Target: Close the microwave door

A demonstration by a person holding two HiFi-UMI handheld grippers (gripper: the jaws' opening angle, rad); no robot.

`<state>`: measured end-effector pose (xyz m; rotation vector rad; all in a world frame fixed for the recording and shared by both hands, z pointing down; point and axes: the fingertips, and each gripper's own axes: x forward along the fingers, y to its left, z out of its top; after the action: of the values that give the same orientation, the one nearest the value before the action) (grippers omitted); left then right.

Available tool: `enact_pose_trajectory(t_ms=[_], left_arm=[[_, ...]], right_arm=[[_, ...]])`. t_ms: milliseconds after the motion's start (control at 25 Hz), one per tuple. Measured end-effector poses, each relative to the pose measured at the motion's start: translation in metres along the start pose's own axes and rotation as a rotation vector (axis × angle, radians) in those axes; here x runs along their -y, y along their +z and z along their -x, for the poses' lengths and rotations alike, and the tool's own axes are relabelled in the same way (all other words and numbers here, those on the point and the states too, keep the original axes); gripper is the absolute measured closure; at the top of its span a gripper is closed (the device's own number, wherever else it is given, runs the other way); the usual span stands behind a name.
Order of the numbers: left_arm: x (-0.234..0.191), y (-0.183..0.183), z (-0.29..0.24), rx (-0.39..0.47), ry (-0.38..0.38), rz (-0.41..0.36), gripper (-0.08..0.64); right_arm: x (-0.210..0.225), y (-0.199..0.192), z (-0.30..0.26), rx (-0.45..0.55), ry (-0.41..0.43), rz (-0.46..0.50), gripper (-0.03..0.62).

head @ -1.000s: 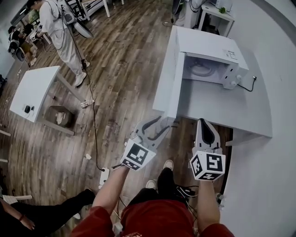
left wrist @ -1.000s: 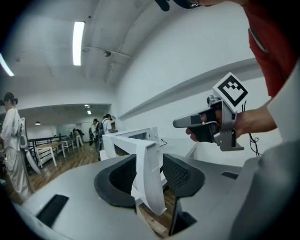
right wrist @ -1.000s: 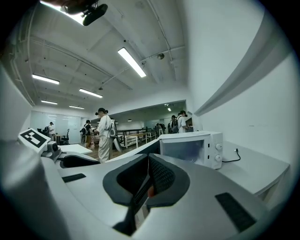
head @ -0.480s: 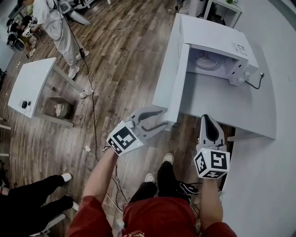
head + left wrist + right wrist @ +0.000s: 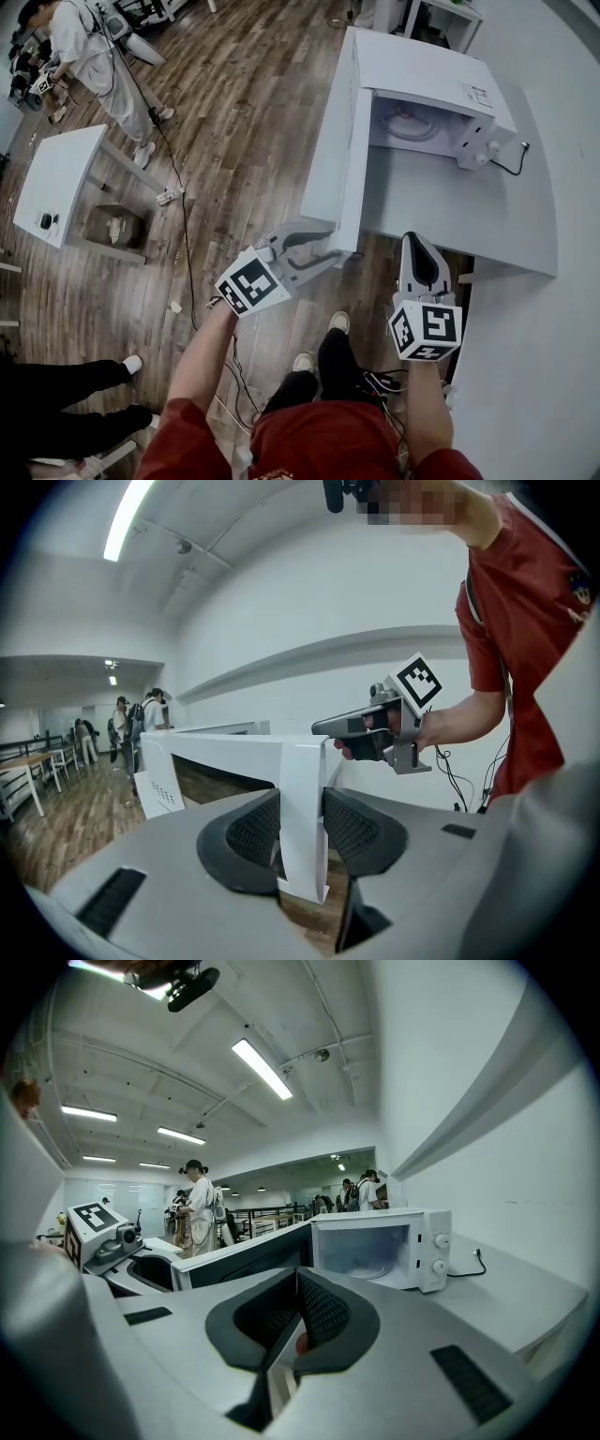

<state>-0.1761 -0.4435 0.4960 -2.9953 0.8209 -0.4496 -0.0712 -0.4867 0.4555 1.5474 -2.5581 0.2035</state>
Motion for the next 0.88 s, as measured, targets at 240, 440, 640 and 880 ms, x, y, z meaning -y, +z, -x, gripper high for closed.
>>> enact_pose_trajectory(t_ms=[240,440,640,880], left_arm=[[0.011,0.007,-0.016,-0.007,-0.01,-0.02,0.399],[0.022,0.017,-0.04,0.016,0.023,-0.017,0.4],[0.031,0.027,-0.068,0.04,0.07,0.01,0.403],[0.037,0.037,-0.105,0.061,0.112,0.03,0.407]], right_arm=[[0.018,0.002,0.021,0.015,-0.063,-0.008,0.564],[0.04,0.001,0.041,0.023,-0.138,-0.018,0.565],[0.063,-0.003,0.056,0.027,-0.202,-0.025,0.565],[0.094,-0.009,0.064,0.035,-0.263,-0.046,0.565]])
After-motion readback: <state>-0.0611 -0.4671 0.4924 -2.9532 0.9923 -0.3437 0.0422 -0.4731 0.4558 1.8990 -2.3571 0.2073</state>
